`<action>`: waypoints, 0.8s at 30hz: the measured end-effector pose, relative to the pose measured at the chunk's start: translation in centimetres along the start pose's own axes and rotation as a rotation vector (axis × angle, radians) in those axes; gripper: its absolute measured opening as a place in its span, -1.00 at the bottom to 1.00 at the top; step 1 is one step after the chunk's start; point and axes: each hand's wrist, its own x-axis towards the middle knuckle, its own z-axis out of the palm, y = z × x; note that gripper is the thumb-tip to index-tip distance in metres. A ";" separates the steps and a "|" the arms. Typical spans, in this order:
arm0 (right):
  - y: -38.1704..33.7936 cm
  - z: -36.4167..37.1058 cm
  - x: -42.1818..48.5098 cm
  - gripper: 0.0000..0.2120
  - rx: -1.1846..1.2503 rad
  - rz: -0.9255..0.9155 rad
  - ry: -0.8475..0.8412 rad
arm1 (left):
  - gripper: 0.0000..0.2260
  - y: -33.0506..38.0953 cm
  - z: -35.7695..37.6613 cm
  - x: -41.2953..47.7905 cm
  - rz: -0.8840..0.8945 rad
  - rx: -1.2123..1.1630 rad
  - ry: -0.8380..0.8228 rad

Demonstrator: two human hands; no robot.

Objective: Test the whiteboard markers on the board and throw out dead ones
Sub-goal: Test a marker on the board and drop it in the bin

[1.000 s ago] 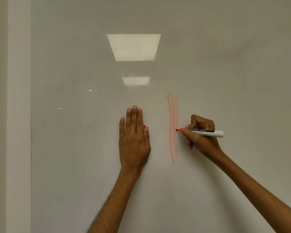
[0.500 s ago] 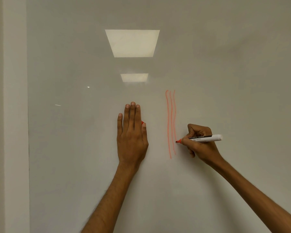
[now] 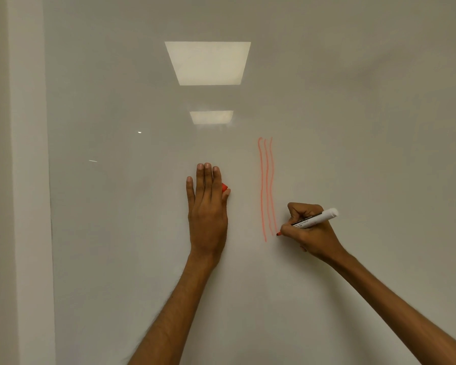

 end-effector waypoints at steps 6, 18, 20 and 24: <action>-1.4 0.0 0.2 -0.62 0.076 0.118 -0.021 | -0.57 -0.5 -1.3 -2.8 0.115 0.032 -0.083; -3.5 2.8 -3.7 -0.92 0.486 0.415 -0.070 | -0.62 2.4 -9.0 -11.1 -0.504 -0.534 -0.423; -3.2 4.0 -5.1 -0.90 0.499 0.456 -0.085 | -0.69 3.2 -10.2 -13.1 -0.584 -0.564 -0.444; -2.5 6.4 -8.1 -0.86 0.461 0.493 -0.198 | -0.72 3.8 -11.8 -16.7 -0.729 -0.510 -0.468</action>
